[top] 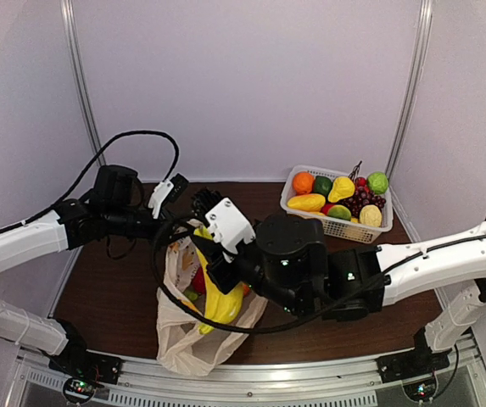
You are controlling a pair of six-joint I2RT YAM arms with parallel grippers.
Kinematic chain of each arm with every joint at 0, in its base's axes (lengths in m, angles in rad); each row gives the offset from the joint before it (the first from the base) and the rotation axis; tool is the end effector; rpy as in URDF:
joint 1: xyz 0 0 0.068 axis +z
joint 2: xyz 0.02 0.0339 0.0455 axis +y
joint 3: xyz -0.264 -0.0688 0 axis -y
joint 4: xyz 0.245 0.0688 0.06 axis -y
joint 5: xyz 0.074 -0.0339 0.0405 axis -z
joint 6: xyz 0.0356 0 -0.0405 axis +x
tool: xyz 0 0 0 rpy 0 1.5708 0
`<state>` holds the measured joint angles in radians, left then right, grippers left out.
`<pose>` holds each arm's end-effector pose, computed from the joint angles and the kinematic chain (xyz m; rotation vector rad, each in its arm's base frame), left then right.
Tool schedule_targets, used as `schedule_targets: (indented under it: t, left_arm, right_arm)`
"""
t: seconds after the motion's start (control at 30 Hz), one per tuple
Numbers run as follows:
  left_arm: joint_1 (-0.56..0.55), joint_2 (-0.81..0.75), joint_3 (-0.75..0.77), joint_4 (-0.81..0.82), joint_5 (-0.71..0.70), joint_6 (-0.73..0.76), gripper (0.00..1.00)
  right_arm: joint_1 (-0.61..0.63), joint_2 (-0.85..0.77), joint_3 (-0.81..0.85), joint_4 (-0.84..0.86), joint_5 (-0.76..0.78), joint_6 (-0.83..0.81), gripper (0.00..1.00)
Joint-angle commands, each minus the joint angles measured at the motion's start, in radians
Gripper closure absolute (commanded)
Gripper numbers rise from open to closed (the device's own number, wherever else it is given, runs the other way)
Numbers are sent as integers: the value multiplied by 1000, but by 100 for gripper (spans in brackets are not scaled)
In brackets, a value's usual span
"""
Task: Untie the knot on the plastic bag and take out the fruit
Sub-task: Pick up the fake fruit from the takeout bag, then place the fake fruit in the bin.
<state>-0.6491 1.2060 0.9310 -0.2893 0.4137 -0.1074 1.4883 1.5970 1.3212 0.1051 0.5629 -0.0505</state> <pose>0.2048 -0.1734 0.2943 0.8325 2.0493 -0.8753 0.0504 0.3787 0.3507 -0.8849 1.5086 0.5730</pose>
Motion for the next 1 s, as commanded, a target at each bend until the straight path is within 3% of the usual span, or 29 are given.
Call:
schedule_targets:
  t: [0.0, 0.63, 0.83, 0.97]
  left_arm:
    - [-1, 24, 12, -5, -69, -17, 100]
    - [36, 9, 26, -57, -285, -44, 100]
    - [46, -26, 10, -41, -304, -45, 100]
    - [45, -29, 6, -38, -306, -45, 100]
  right_arm:
    - [8, -62, -20, 86, 53, -43, 84]
    - [-10, -257, -54, -32, 279, -114, 78]
    - [-137, -302, -70, -209, 302, -24, 80]
    - [-304, -330, -112, -293, 257, 49, 81]
